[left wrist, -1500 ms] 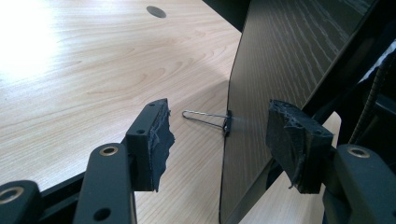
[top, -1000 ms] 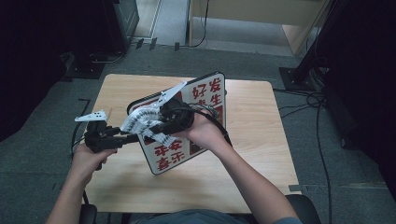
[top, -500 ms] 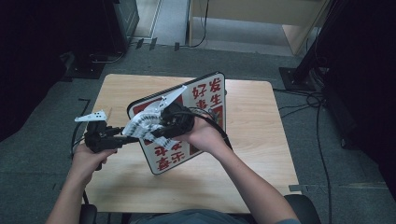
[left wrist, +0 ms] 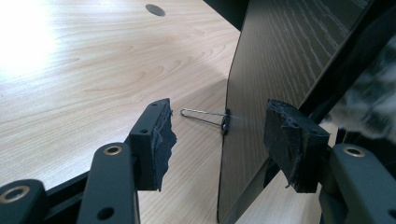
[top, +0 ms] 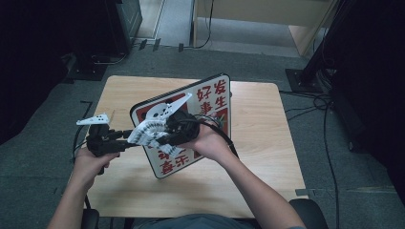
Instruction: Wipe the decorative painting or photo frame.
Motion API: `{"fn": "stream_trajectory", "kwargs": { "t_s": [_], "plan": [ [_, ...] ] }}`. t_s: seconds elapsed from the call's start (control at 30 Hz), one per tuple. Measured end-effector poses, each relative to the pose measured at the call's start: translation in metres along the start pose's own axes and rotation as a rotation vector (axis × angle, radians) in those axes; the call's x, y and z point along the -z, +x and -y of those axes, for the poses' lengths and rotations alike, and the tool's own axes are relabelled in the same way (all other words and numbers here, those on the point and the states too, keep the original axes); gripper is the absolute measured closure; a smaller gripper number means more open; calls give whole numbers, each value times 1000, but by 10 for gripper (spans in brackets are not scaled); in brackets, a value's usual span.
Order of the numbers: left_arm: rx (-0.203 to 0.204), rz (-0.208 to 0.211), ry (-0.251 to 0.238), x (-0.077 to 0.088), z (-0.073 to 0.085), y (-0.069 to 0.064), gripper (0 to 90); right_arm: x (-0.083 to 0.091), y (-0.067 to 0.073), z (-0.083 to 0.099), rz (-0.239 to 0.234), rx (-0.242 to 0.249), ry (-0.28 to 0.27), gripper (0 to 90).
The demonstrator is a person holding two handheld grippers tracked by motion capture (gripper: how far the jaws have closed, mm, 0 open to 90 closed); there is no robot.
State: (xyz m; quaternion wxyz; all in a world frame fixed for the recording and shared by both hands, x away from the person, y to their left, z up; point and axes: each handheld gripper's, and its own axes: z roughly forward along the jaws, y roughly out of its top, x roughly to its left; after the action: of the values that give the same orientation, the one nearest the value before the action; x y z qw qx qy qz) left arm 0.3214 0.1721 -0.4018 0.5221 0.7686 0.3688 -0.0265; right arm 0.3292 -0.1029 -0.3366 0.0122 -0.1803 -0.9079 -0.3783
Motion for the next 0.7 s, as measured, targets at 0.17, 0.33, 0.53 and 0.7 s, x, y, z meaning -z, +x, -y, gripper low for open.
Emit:
{"fn": "stream_trajectory", "kwargs": {
  "t_s": [0.17, 0.33, 0.53, 0.7],
  "plan": [
    [1, -1, 1, 0, 0, -1, 425, -5, 1, 5, -6, 0, 4, 774],
    [3, -1, -2, 0, 0, -1, 425, -7, 2, 8, -9, -1, 7, 773],
    [-1, 2, 2, -1, 1, -2, 426, -12, 2, 14, -17, -6, 12, 772],
    [-7, 4, 10, -2, 1, -3, 427, -15, 2, 21, -26, -11, 10, 772]
  ]
}}
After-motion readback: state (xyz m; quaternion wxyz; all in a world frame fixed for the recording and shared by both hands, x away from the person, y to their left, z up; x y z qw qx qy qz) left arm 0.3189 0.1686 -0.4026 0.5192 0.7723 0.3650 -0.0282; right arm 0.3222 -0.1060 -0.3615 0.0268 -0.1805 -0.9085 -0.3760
